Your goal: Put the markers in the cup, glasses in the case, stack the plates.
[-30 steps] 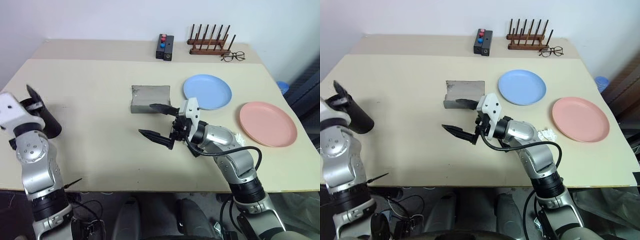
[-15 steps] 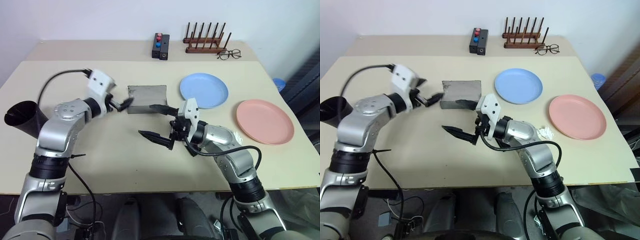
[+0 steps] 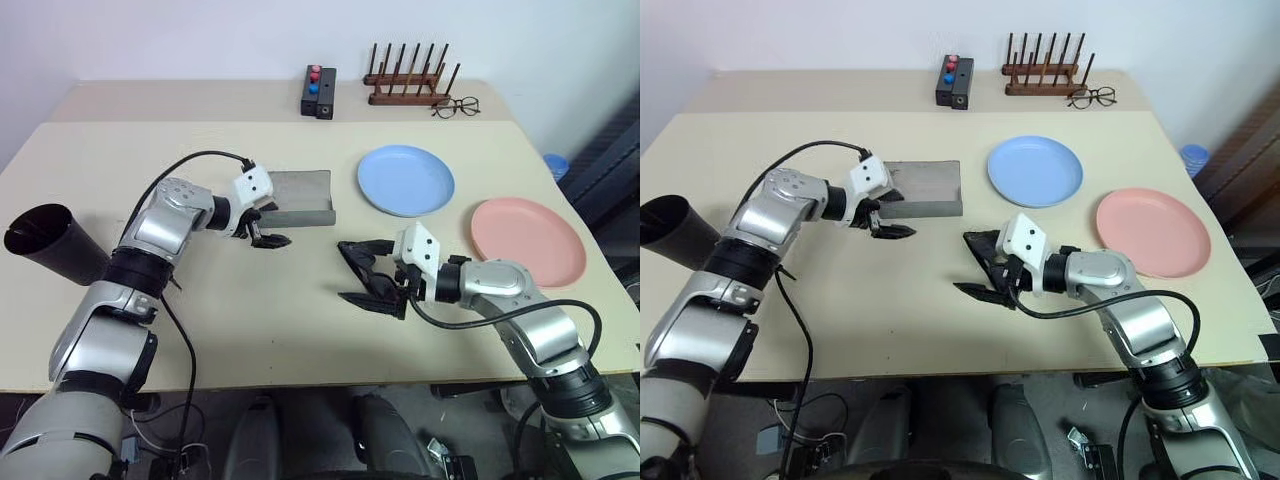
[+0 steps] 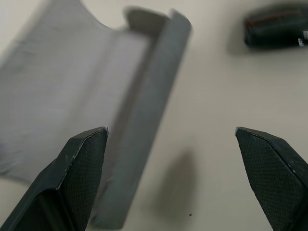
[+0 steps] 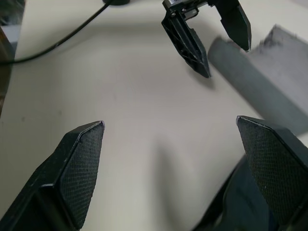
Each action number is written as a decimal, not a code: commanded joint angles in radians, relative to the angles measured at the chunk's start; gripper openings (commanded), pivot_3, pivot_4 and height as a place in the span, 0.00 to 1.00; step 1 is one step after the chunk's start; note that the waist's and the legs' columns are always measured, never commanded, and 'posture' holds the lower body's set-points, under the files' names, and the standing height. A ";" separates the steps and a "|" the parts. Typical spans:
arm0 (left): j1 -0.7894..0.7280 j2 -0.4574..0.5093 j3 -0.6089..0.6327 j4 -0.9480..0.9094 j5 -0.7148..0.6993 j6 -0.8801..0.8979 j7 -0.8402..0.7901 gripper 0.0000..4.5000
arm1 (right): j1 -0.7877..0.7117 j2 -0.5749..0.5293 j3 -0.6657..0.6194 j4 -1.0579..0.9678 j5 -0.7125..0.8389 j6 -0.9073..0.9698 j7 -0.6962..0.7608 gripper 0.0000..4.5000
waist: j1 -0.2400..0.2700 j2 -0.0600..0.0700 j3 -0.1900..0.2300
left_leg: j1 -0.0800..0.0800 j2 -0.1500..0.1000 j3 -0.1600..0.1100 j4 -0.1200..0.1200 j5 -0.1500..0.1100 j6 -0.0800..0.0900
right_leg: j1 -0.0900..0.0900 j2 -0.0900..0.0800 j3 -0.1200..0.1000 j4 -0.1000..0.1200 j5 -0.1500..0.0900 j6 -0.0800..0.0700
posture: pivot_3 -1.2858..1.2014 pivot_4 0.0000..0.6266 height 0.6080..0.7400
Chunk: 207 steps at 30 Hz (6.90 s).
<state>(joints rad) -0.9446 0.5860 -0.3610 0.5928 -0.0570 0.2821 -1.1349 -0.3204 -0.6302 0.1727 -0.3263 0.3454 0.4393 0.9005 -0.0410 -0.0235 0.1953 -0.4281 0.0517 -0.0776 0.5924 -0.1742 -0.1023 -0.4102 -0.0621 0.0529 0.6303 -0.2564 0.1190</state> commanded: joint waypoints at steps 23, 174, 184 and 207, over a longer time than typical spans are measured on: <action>0.386 0.308 0.121 -0.543 -0.076 -0.009 -0.300 0.02 | 0.000 -0.055 -0.122 0.034 -0.064 -0.101 0.005 1.00 | 0.000 0.001 0.001 | 0.001 0.000 0.000 0.000 0.000 0.001 | 0.001 0.000 0.000 0.001 0.000 0.001 | 0.52 0.24 0.99; 0.858 0.211 0.441 -1.127 -0.410 0.340 0.266 0.62 | 0.003 -0.051 -0.002 0.096 -0.305 -0.248 -0.003 1.00 | 0.002 0.002 0.000 | 0.001 0.000 0.002 0.004 -0.001 0.002 | 0.002 -0.001 0.001 0.001 -0.001 -0.002 | 0.52 0.24 0.99; 0.855 0.207 0.462 -1.132 -0.442 0.353 0.275 0.62 | 0.006 -0.045 0.009 0.085 -0.301 -0.247 0.008 1.00 | 0.001 0.002 0.000 | 0.002 0.000 0.002 0.004 -0.001 0.002 | 0.002 -0.001 0.001 0.001 -0.001 -0.002 | 0.52 0.24 0.99; 0.856 0.219 0.483 -1.129 -0.463 0.361 0.302 0.62 | -0.113 -0.086 0.019 0.095 -0.274 -0.330 0.121 1.00 | -0.001 0.002 0.000 | 0.002 0.000 0.002 0.004 -0.001 0.002 | 0.002 -0.001 0.001 0.001 -0.001 -0.002 | 0.52 0.24 0.99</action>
<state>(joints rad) -0.0766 0.7970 0.0952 -0.5151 -0.5106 0.6469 -0.8370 -0.4007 -0.7025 0.2330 -0.2025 0.0630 0.1508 1.0197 -0.0416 -0.0216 0.1957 -0.4260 0.0521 -0.0761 0.5961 -0.1751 -0.1007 -0.4080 -0.0629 0.0537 0.6316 -0.2570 0.1171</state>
